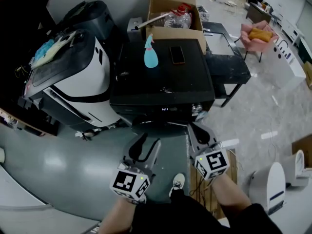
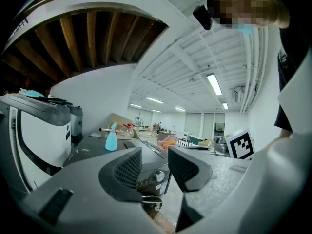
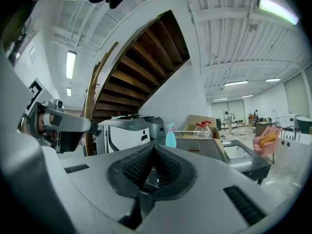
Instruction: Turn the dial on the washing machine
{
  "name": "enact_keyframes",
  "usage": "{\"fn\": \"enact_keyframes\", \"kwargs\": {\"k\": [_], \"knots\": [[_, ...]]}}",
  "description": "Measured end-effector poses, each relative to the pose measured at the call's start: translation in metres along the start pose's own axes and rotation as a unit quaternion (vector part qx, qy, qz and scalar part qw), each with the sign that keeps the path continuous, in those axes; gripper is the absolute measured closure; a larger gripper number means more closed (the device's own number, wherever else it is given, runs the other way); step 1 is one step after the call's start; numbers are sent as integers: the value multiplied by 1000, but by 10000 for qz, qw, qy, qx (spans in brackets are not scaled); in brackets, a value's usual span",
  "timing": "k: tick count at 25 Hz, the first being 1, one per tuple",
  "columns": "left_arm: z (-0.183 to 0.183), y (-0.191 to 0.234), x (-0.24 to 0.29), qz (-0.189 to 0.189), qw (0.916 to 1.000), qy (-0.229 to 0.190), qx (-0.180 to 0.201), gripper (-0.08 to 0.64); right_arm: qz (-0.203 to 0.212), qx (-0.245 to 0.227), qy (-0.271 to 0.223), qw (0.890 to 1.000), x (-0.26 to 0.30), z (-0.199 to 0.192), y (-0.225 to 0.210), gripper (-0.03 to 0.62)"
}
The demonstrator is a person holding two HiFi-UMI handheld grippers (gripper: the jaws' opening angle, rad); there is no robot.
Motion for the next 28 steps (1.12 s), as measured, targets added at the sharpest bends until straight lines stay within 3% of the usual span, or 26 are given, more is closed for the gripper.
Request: {"fn": "enact_keyframes", "kwargs": {"k": [4, 5, 10, 20, 28], "knots": [[-3, 17, -38, -16, 10000, 60, 6, 545, -135, 202, 72, 9997, -7, -1, 34, 595], [-4, 21, -49, -70, 9999, 102, -8, 555, -174, 218, 79, 9996, -9, -1, 45, 595], [-12, 43, -111, -395, 9989, 239, -32, 555, -336, 493, 24, 9982, -32, 2, 104, 595], [-36, 62, -227, -1070, 9938, 228, -217, 557, -1028, 297, 230, 9940, -91, -13, 217, 595], [-38, 40, -259, -1595, 9865, 329, -170, 557, -1377, 294, 238, 9898, -139, -6, 245, 595]]}}
Point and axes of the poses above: the fingertips, and each gripper's own axes: x forward along the fingers, y to its left, z out of its top, the point moved 4 cm from there along -x, backward along the fingers, and after that the axes turned 10 degrees about -z, right-handed, at the moved point
